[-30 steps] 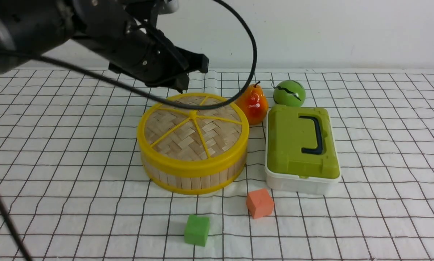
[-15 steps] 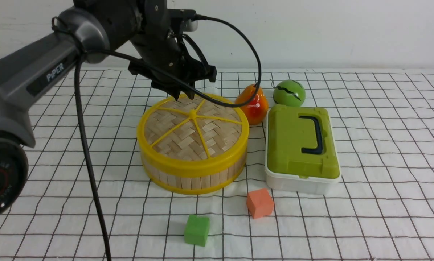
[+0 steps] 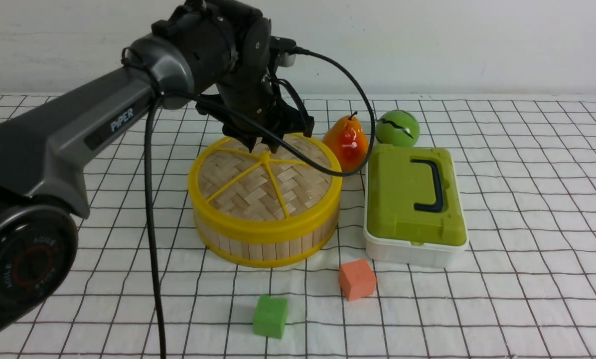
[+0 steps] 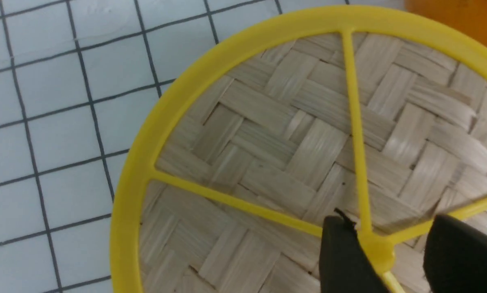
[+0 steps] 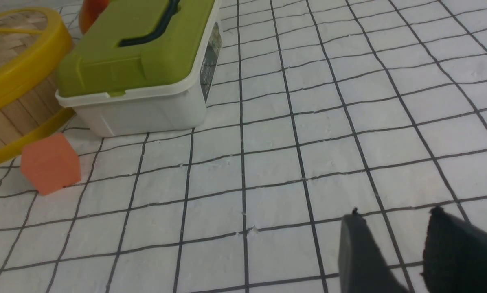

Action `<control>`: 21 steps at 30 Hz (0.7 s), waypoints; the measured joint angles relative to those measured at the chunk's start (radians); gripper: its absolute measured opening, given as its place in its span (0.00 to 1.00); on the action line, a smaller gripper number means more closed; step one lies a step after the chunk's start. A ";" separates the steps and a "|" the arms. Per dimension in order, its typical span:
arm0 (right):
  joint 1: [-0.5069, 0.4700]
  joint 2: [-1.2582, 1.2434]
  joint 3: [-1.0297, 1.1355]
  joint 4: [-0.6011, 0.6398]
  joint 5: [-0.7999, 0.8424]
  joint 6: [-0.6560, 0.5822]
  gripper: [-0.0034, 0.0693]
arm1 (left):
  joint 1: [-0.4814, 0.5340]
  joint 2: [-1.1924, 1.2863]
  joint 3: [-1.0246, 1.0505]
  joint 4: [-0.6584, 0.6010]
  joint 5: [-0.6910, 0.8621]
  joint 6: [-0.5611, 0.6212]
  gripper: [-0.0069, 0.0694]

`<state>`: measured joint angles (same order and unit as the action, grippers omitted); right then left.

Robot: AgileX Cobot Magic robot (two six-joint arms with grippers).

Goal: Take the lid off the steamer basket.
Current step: Use the left arm to lift the lid of the steamer, then use the left arm to place the steamer lid on the table

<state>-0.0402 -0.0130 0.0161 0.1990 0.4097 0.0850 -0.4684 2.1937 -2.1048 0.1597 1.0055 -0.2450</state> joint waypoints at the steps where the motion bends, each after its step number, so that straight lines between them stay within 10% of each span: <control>1: 0.000 0.000 0.000 0.000 0.000 0.000 0.38 | 0.000 0.010 0.000 0.000 0.000 -0.003 0.46; 9: 0.000 0.000 0.000 0.000 0.000 0.000 0.38 | -0.001 0.030 -0.001 0.018 -0.002 -0.007 0.23; 21: 0.000 0.000 0.000 0.000 0.000 0.000 0.38 | -0.001 -0.133 0.002 0.071 0.012 -0.007 0.23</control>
<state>-0.0402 -0.0130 0.0161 0.1990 0.4097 0.0850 -0.4693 2.0612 -2.1032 0.2306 1.0178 -0.2522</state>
